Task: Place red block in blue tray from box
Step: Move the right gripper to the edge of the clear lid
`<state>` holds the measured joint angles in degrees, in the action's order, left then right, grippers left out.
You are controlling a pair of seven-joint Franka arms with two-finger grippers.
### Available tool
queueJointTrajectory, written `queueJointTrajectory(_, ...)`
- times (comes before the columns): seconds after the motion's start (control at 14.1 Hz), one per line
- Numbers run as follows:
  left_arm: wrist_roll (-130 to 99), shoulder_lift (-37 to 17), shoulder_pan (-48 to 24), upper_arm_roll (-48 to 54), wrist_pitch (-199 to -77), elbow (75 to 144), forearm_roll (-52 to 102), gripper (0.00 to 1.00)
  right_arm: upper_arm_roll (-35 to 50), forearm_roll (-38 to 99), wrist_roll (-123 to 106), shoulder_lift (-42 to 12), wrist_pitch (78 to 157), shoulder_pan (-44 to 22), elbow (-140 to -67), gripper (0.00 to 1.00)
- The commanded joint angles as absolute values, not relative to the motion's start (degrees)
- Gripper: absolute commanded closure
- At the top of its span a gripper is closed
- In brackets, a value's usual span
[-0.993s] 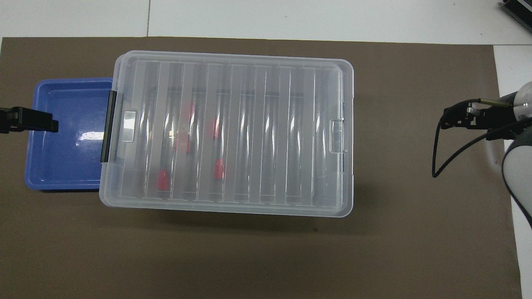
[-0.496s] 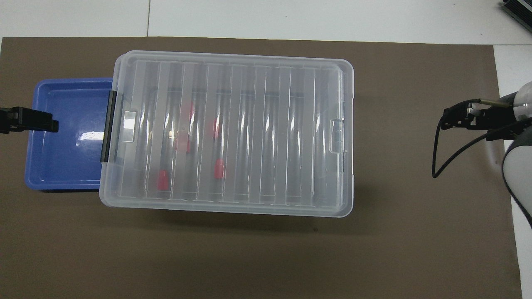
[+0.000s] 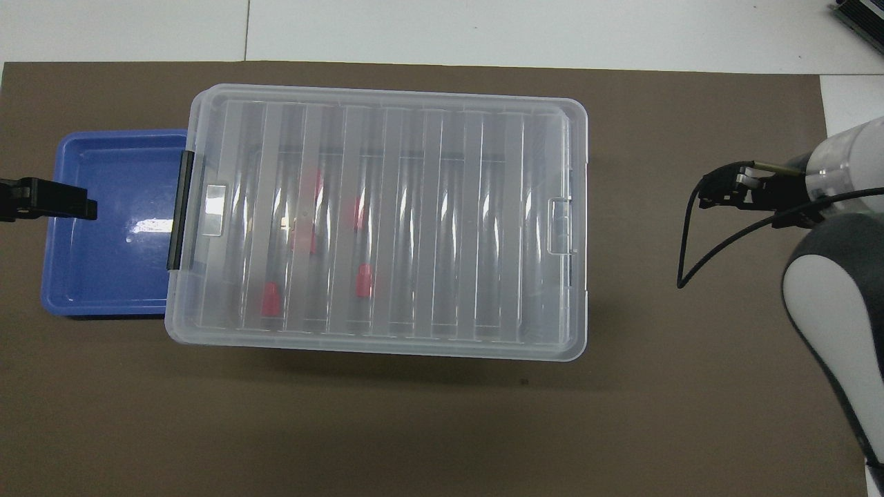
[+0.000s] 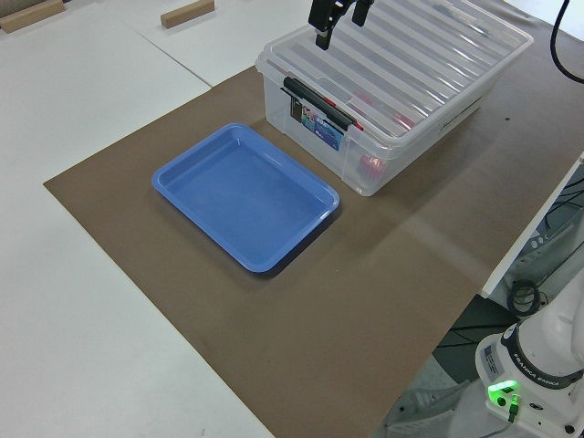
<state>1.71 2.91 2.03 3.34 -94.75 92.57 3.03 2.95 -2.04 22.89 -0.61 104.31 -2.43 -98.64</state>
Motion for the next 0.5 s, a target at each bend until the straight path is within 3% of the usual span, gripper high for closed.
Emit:
queueJointTrajectory(0.0,1.41,4.48,2.64,3.52,-95.1,94.31,3.25,0.0,3.16,-2.72,27.76,-2.19,108.97,-5.17,-100.19,0.0)
queueJointTrajectory(0.43,1.41,4.48,2.64,3.52,-95.1,94.31,3.25,0.0,3.08,-2.72,33.48,-6.41,114.08,-11.77,-100.63,0.01)
